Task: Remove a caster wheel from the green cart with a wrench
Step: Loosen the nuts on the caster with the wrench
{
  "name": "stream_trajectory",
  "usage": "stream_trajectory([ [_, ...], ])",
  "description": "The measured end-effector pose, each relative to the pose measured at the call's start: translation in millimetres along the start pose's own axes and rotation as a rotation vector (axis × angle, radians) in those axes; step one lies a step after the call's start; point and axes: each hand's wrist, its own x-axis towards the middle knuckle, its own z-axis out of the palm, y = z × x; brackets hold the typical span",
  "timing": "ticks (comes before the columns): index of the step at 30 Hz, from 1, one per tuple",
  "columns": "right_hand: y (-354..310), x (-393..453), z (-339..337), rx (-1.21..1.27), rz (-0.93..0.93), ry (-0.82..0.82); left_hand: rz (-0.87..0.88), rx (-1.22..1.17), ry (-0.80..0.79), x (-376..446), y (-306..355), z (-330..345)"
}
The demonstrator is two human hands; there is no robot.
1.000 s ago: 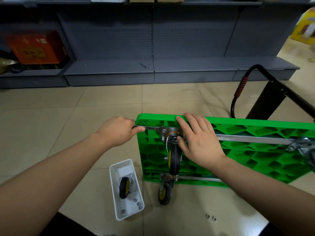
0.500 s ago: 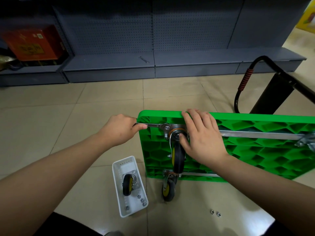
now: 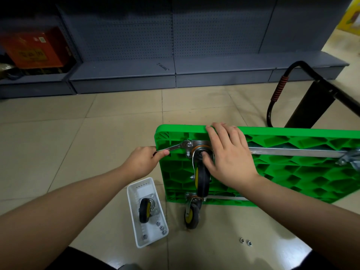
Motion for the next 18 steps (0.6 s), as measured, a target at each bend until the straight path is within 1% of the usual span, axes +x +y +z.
stream_trajectory([
  [7, -0.3, -1.6, 0.2, -0.009, 0.001, -0.013, -0.014, -0.031, 0.058, -6.2, -0.1, 12.5],
  [18, -0.9, -1.1, 0.5, -0.014, 0.005, -0.006, -0.027, -0.041, 0.094, -7.4, -0.7, 16.1],
])
